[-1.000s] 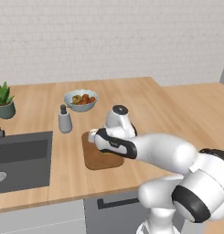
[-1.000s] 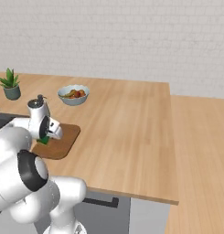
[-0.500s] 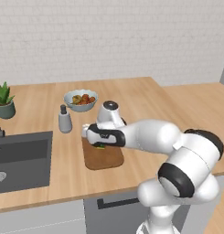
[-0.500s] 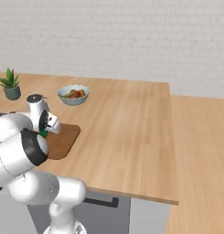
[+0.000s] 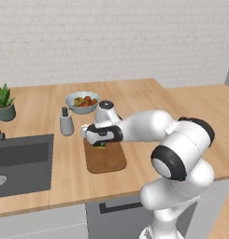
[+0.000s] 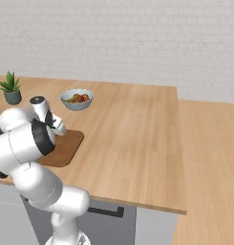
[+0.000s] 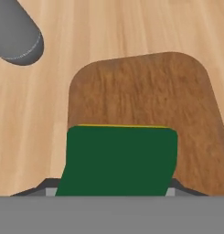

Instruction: Pick up the sponge from the counter and clean the cutting board by briefly scrubbing or pressing down on the cutting board. Once finished, release the sponge.

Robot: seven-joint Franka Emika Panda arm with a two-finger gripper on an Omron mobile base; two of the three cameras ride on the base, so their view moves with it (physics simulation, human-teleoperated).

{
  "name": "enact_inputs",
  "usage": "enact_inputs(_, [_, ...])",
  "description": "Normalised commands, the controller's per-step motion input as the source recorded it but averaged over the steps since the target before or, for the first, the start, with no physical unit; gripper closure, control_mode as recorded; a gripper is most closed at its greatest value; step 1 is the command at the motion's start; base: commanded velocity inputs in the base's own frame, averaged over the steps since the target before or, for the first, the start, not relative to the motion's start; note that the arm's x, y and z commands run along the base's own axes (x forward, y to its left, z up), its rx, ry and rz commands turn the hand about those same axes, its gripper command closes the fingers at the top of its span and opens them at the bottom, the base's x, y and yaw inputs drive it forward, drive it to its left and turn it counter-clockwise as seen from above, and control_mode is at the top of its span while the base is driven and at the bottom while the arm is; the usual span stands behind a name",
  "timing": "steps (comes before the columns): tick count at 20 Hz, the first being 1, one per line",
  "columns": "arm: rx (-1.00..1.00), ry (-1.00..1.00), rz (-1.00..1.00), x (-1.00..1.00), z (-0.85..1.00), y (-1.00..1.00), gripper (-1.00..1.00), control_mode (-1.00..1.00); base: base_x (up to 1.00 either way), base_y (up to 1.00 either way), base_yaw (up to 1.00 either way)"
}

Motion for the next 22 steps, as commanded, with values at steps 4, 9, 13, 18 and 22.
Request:
enact_inputs(4, [-0.01,0.05,0.00,0.29,-0.26,0.03,1.00,-1.00,0.00,0.00,0.00])
enact_inputs(9, [0.00,0.07,0.00,0.23,-0.18,0.00,1.00,-1.00,0.00,0.00,0.00])
enact_inputs(13, [0.00,0.06,0.00,0.18,-0.15,0.09,1.00,-1.00,0.00,0.00,0.00])
enact_inputs(18, [-0.02,0.00,0.00,0.00,-0.01,0.18,1.00,-1.00,0.00,0.00,0.00])
enact_inputs(22, [-0.01,0.00,0.00,0.00,-0.02,0.09,1.00,-1.00,0.00,0.00,0.00])
